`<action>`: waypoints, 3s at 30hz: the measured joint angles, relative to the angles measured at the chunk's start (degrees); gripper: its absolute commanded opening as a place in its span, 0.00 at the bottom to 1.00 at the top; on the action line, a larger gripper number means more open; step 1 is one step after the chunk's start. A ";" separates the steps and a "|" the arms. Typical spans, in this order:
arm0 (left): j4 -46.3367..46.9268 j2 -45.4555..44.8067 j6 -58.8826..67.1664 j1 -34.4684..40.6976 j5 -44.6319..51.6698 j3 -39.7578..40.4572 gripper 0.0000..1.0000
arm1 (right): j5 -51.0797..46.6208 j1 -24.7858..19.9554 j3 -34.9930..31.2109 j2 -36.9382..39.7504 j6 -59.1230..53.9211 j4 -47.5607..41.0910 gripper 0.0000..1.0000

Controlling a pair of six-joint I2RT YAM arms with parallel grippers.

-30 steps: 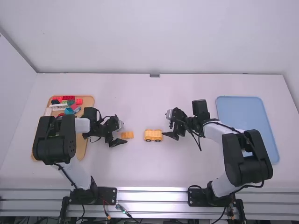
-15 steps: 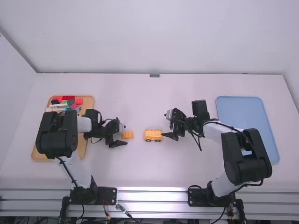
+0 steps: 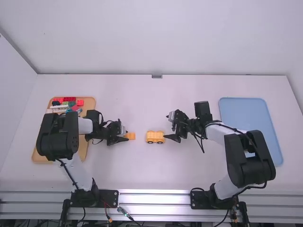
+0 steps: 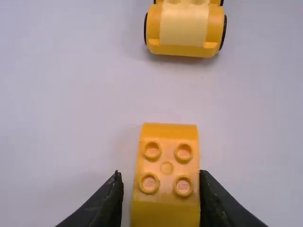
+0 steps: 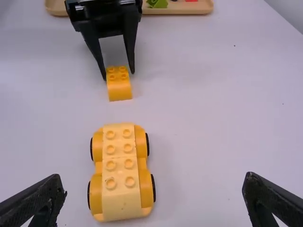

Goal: Assemble lego blocks to make yellow taxi

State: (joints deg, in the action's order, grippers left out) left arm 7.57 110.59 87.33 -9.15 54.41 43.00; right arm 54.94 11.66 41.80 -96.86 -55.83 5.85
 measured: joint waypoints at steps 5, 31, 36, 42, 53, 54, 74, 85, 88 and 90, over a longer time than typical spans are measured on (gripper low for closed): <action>-1.16 0.00 -0.04 0.24 0.09 -1.73 0.26 | -0.02 0.00 0.02 0.00 -0.04 -0.04 0.98; 12.76 0.00 -25.79 0.44 0.55 13.79 0.02 | -1.86 0.00 -8.72 0.00 2.29 12.24 0.99; 18.73 -0.02 -25.79 1.22 1.31 17.75 0.02 | -1.99 0.81 -10.45 -2.38 4.81 19.39 0.99; 16.61 -1.62 -22.14 5.49 1.70 15.89 0.02 | -1.53 3.41 -10.40 -12.83 7.87 28.44 0.99; 0.00 -12.04 -24.92 13.05 -2.60 3.78 0.02 | 3.80 3.76 -4.20 -22.05 8.98 29.77 0.99; -0.37 -12.24 -24.74 13.64 -2.38 2.99 0.02 | 4.57 3.76 -3.39 -22.56 9.01 29.81 0.99; -1.07 -12.24 -20.79 13.94 2.62 2.56 0.02 | 7.39 5.20 0.04 -28.55 5.81 30.14 0.92; -4.70 -11.26 -20.46 16.04 2.62 2.56 0.02 | 10.73 2.97 0.87 -29.03 5.07 29.97 0.63; -8.02 -9.40 -21.62 17.99 2.60 2.56 0.02 | 10.75 3.43 0.87 -29.03 4.66 29.97 0.59; -10.36 -8.26 -23.56 19.21 2.25 2.56 0.02 | 10.80 3.96 0.87 -29.03 4.37 29.94 0.52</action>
State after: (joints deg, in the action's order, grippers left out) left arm -2.79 102.32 63.77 10.07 56.66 45.56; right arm 65.73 15.62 42.68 -125.89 -51.46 35.79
